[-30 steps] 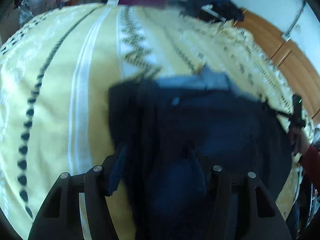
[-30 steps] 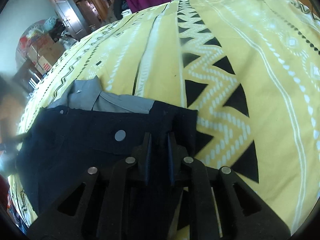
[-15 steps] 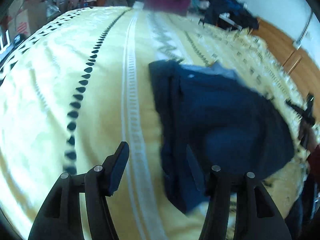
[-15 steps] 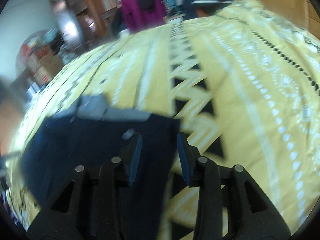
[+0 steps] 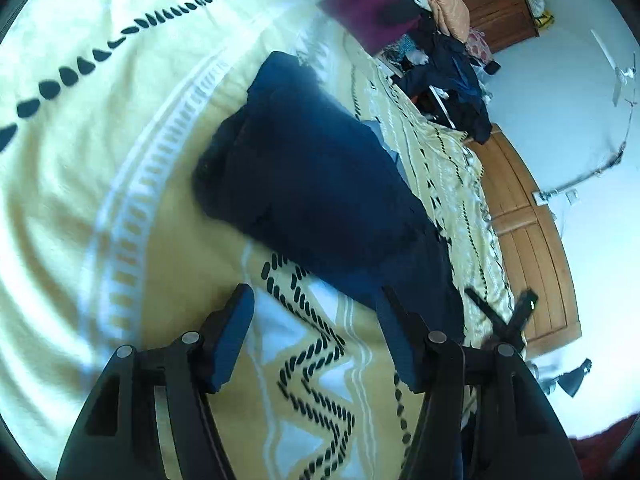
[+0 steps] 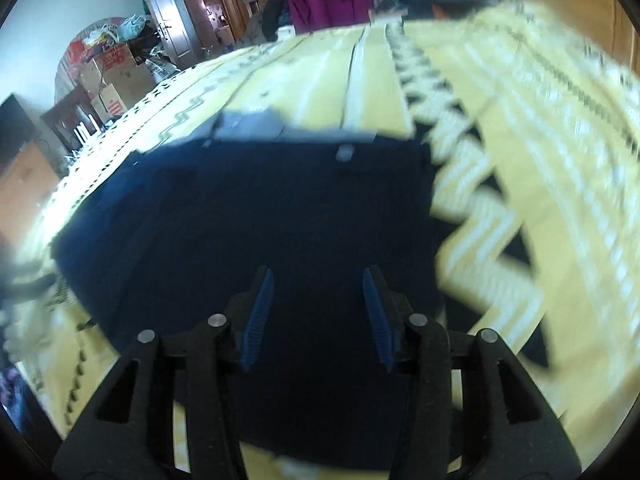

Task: Fold small clothes

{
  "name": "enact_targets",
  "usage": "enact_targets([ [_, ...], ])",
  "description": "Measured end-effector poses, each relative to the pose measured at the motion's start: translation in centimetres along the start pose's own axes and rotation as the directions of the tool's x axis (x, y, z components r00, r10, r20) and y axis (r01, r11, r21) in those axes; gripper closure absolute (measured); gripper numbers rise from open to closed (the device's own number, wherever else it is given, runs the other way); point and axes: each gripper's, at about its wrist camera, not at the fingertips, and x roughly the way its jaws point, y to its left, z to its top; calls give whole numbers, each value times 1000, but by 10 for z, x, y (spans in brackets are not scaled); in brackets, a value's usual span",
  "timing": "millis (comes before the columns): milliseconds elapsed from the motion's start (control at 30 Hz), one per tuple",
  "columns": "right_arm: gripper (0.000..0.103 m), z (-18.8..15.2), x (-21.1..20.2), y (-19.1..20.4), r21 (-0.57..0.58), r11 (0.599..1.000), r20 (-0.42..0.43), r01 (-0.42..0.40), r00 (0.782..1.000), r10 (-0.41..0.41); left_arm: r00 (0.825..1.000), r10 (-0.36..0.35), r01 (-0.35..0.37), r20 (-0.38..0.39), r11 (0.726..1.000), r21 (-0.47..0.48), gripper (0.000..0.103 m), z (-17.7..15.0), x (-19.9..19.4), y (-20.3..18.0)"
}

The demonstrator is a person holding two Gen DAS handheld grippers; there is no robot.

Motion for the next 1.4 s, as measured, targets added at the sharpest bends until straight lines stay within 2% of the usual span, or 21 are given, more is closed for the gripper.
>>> enact_targets([
  [100,54,-16,1,6,54,998,-20,-19,1000,20,995,11,-6,99,999,-53,36,6,7,1],
  [200,54,-26,3,20,61,997,-33,-39,999,41,987,45,-39,154,998,-43,37,20,17,-2],
  [267,54,-26,3,31,16,1000,-47,-25,999,26,975,120,-130,188,991,42,53,38,18,-1],
  [300,54,-25,2,32,0,1000,-52,-28,998,28,972,127,-131,199,991,8,68,46,11,11],
  [333,54,-24,-1,36,-26,999,-55,-32,998,31,969,108,-96,224,993,-66,72,54,-3,32],
  [400,51,-23,-7,42,-76,997,-51,-28,998,24,924,186,-144,334,979,-146,74,58,-46,58],
  [433,47,-23,-10,45,-95,995,-48,-26,999,22,904,194,-131,380,974,-186,74,58,-69,70],
  [467,46,-22,-9,46,-98,995,-46,-29,999,25,899,194,-124,394,973,-196,74,59,-84,76],
  [567,46,-23,-1,48,-40,997,-57,-59,997,57,951,101,-68,291,990,-121,59,51,-87,59],
  [600,46,-22,6,50,-16,998,-60,-64,996,63,970,40,-23,238,997,-75,46,42,-80,43],
  [633,44,-23,9,51,18,998,-59,-68,996,69,983,-16,24,180,999,-41,36,31,-69,27],
  [667,43,-25,11,54,45,996,-52,-72,996,74,987,-45,49,152,998,-27,34,23,-60,16],
  [733,41,-26,12,61,67,994,-42,-85,995,88,991,-71,76,114,996,-37,25,7,-38,5],
  [800,41,-25,10,72,53,993,-41,-102,994,105,995,-14,23,99,996,-87,26,2,-14,10],
  [900,41,-23,6,86,-5,994,-43,-108,993,107,988,27,-13,151,996,-93,26,8,1,8],
  [967,41,-23,7,90,-26,994,-49,-106,993,104,981,20,1,194,994,-108,26,15,6,7],
  [1133,41,-25,12,93,-19,993,-51,-119,992,118,974,81,-57,212,991,-117,25,27,28,8],
  [1300,41,-31,16,105,-36,990,-63,-133,989,130,974,54,-19,220,988,-156,5,39,38,7],
  [1333,41,-30,16,108,-45,990,-64,-133,990,130,976,54,-22,209,988,-155,11,42,39,6],
  [1367,41,-29,14,111,-56,989,-62,-134,989,130,976,55,-22,210,988,-154,24,44,39,5],
  [1400,41,-28,11,113,-60,989,-60,-139,989,135,976,54,-21,210,987,-158,64,45,38,5],
])
